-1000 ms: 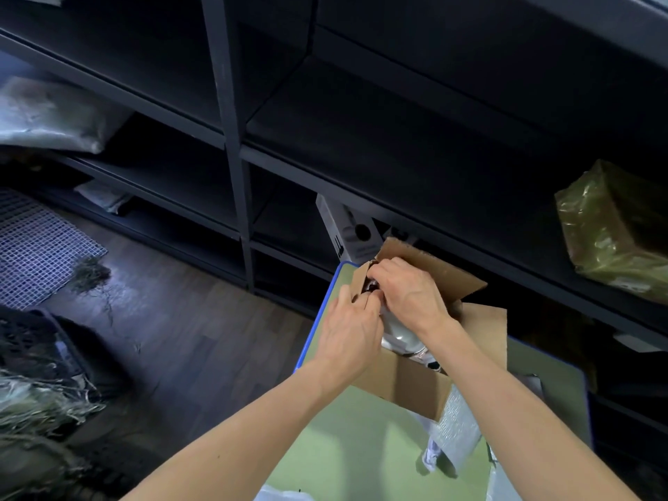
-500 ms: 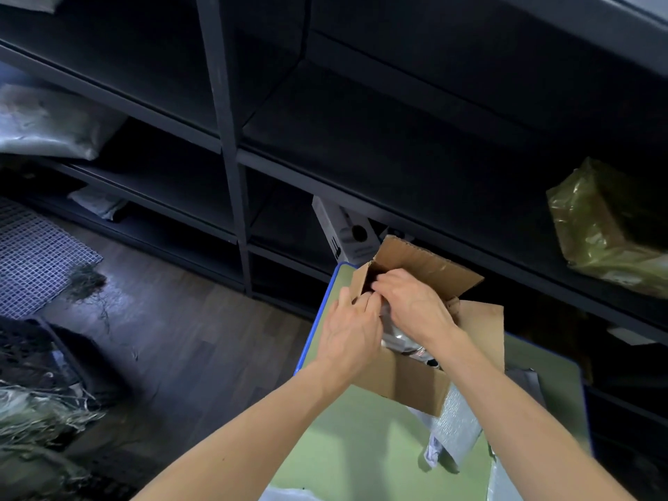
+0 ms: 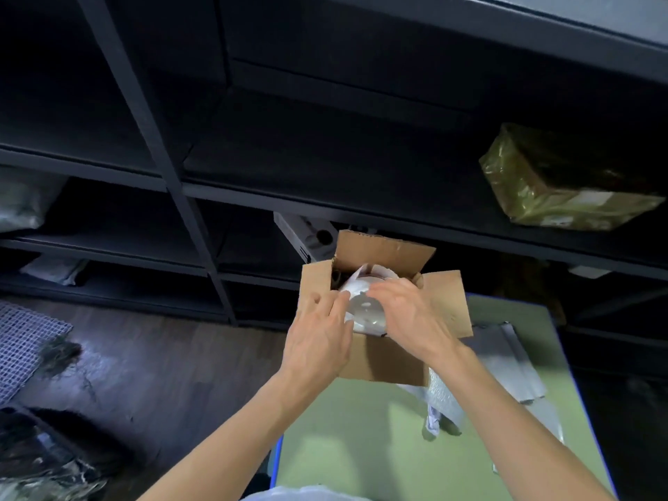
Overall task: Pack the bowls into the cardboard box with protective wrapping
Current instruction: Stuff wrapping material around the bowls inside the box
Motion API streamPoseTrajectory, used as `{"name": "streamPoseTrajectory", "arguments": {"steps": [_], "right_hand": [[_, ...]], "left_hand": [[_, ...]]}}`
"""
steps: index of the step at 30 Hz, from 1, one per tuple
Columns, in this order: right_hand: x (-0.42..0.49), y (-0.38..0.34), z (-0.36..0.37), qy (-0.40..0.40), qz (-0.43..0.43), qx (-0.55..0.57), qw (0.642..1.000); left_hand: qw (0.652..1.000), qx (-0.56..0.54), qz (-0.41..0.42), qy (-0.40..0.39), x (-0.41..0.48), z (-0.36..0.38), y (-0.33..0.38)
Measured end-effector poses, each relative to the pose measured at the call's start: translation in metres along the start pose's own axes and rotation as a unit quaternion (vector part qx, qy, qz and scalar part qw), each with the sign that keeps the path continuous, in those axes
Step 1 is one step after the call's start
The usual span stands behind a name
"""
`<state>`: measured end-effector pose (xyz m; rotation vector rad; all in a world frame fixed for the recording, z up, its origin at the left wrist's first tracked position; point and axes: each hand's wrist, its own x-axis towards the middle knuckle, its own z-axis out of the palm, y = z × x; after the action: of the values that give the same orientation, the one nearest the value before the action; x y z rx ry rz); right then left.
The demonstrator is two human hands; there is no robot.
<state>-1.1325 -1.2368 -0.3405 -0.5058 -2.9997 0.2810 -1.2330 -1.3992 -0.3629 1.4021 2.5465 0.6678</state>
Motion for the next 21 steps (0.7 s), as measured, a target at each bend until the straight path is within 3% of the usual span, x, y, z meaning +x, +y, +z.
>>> {"name": "streamPoseTrajectory", "arguments": {"steps": [14,21], "right_hand": [[-0.147,0.04,-0.016,0.084,0.176,0.125,0.973],[-0.207,0.094,0.0,0.036,0.253,0.136,0.957]], "left_hand": [[0.991,-0.04,0.122,0.024,-0.024,0.02,0.087],[0.973,-0.073,0.2,-0.087,-0.034,0.073,0.156]]}}
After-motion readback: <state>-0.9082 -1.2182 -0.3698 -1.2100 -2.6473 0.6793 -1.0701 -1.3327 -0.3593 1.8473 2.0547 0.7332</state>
